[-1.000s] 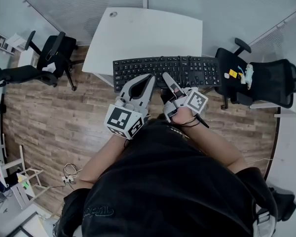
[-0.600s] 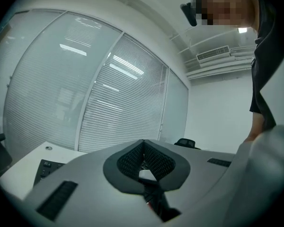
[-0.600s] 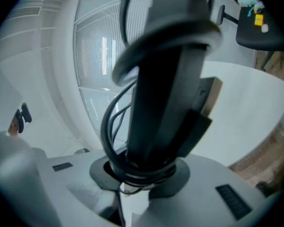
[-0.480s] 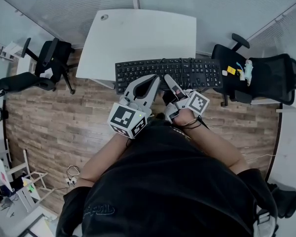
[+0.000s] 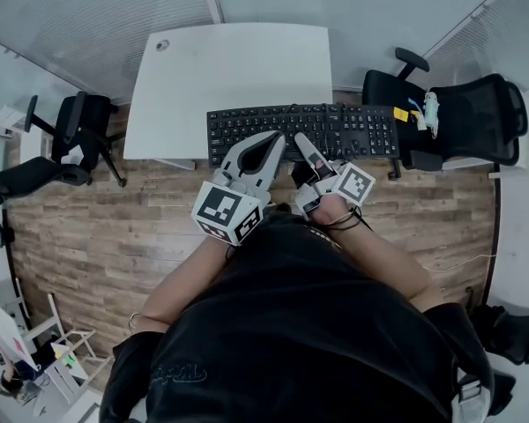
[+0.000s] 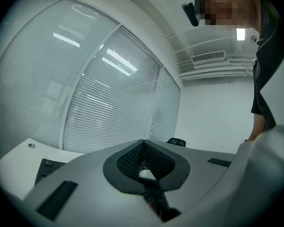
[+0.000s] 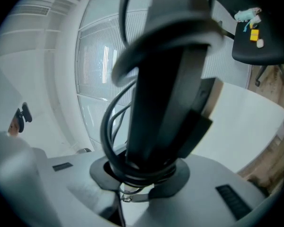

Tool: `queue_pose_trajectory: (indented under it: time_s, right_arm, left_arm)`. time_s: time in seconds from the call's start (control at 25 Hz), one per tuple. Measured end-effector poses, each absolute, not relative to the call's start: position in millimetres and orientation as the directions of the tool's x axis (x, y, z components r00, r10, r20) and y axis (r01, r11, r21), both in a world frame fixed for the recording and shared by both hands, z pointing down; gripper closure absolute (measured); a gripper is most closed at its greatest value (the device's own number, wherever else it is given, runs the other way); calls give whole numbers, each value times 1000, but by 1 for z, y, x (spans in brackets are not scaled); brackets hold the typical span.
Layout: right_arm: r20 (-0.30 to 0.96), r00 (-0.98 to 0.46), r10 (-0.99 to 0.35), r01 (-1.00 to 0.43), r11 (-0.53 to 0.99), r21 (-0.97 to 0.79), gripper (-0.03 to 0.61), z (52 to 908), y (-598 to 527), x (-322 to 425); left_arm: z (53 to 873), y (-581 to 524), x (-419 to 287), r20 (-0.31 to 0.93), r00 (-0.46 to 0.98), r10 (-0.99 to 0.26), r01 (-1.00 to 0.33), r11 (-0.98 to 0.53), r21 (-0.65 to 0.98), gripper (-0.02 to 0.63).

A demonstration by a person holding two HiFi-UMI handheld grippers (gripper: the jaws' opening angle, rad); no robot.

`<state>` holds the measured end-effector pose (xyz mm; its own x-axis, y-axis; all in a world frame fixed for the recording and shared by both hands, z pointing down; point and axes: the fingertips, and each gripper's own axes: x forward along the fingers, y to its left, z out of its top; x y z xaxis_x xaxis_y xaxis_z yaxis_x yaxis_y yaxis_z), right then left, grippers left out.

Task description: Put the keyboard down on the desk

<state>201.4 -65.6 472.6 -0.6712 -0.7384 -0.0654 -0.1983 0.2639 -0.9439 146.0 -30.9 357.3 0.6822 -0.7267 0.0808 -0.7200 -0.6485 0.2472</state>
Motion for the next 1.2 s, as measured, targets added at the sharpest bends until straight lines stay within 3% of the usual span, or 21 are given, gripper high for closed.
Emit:
queue_pose_trajectory:
  time_s: [0.44,1.2]
  right_arm:
    - [-45,-647,-761,-223,245,-944,477,477,-94,182]
    - [-24,-645,-763,-236,229,-944,476,474,-182,27]
  left_arm:
    - [362,-59,129,81,726,-683,-677,-690,255,598]
    - [349,-144,-43,61,693,-719,-707,-661,251,598]
